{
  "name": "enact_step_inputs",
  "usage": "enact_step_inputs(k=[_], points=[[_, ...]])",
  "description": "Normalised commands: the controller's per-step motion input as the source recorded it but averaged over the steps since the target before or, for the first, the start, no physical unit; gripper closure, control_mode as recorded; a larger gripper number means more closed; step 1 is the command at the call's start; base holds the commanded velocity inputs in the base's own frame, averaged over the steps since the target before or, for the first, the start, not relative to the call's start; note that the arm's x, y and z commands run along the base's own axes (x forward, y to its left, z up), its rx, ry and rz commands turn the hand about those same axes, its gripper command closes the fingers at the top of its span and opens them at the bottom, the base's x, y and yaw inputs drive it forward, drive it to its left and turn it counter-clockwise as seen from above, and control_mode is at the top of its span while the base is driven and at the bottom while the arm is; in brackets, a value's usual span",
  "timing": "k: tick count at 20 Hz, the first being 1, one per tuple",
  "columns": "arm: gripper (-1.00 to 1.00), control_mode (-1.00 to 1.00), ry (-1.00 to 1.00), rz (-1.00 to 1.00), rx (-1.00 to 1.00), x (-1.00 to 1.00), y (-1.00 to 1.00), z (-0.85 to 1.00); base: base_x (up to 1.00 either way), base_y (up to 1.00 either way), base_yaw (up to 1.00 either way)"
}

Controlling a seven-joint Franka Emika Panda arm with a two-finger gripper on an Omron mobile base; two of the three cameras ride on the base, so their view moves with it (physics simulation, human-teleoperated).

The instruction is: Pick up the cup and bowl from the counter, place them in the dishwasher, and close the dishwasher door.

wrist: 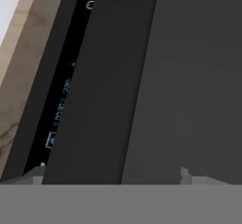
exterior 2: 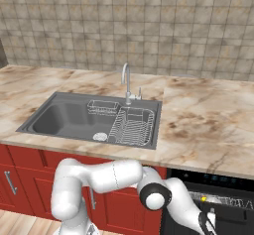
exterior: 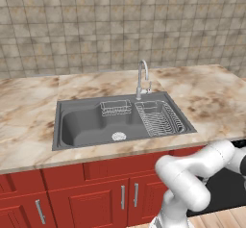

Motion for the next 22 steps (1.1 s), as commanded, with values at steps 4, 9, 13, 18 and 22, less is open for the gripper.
enact_step_inputs(k=[4, 9, 13, 18, 22], points=[[-1.0, -1.0, -0.02, 0.0, 0.0, 0.64, -0.11, -0.17, 0.0, 0.0, 0.0], [-1.0, -1.0, -0.02, 0.0, 0.0, 0.64, -0.13, -0.19, 0.0, 0.0, 0.0], [-1.0, -1.0, -0.01, 0.0, 0.0, 0.66, -0.14, -0.2, 0.0, 0.0, 0.0], [-1.0, -1.0, -0.01, 0.0, 0.0, 0.69, -0.16, -0.22, 0.0, 0.0, 0.0], [-1.0, -1.0, -0.02, 0.0, 0.0, 0.7, -0.17, -0.24, 0.0, 0.0, 0.0]])
